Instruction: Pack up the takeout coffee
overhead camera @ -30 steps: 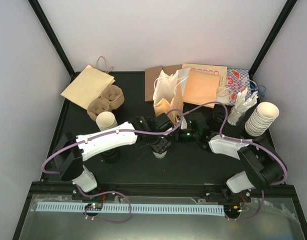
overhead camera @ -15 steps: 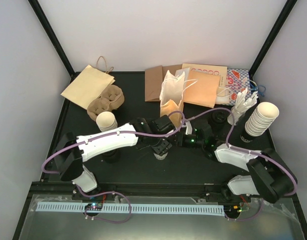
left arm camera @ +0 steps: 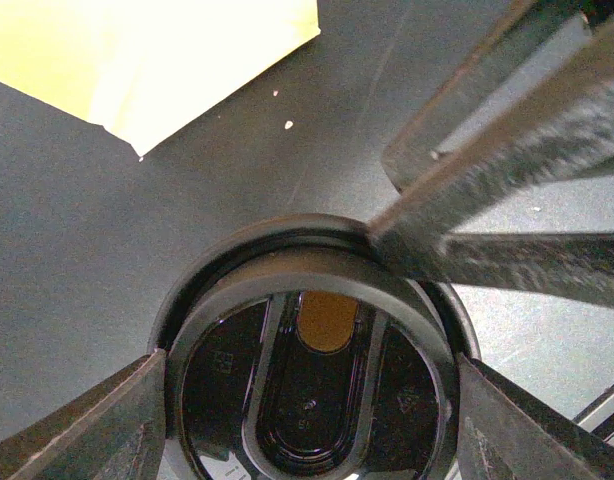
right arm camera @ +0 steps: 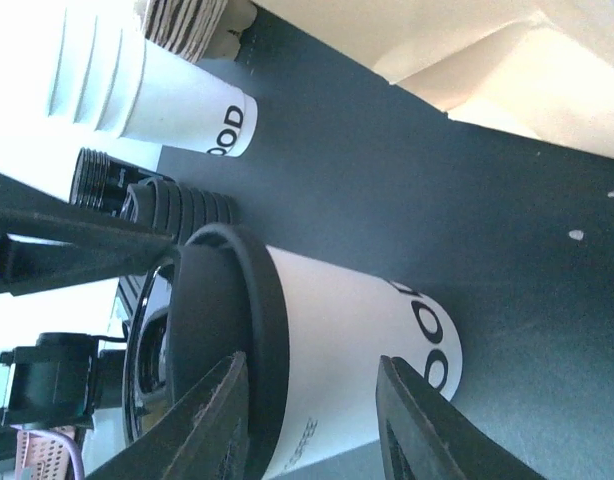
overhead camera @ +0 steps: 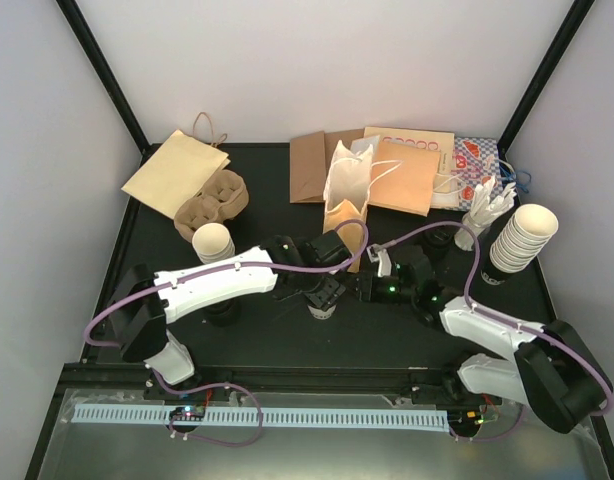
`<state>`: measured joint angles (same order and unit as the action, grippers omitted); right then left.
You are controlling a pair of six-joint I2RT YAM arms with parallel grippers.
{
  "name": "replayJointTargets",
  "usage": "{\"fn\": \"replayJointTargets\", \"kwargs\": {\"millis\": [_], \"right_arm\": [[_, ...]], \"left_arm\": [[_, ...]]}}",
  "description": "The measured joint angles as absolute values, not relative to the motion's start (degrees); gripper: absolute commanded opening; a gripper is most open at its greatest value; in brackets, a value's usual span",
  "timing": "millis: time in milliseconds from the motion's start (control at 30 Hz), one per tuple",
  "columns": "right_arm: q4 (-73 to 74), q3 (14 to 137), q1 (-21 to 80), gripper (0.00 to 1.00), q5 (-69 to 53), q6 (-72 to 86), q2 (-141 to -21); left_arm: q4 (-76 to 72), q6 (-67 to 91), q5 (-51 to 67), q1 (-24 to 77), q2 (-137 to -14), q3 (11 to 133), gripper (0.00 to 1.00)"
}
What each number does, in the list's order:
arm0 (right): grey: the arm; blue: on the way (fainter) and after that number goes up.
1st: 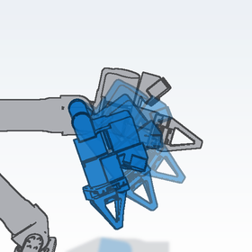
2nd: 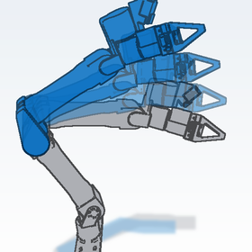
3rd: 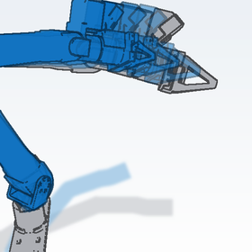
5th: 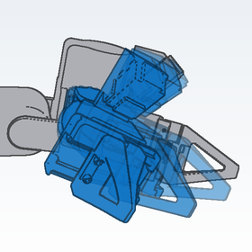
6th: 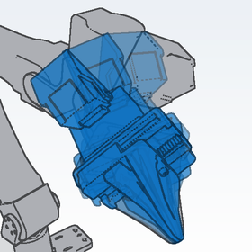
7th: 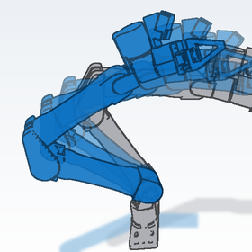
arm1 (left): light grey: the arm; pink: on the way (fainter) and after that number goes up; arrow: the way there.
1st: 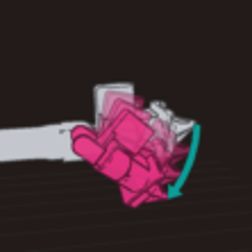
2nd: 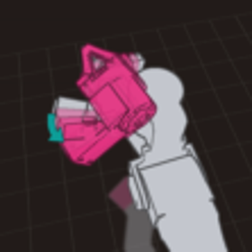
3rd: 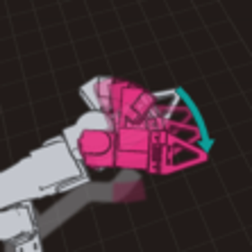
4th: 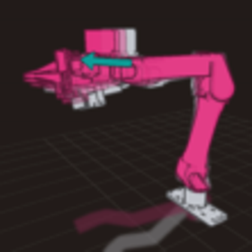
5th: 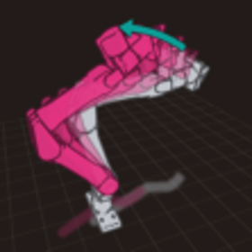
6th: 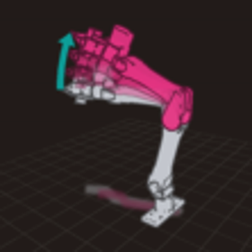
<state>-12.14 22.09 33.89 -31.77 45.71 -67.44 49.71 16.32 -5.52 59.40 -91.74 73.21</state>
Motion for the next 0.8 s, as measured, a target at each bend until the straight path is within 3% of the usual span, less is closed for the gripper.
{"fn": "replayJointTargets", "kwargs": {"millis": [800], "right_arm": [[-1.21,14.33,36.45,0.37,-34.63,45.41,-61.17]], "left_arm": [[49.54,23.86,-6.94,59.59,-92.01,73.47,0.51]]}}
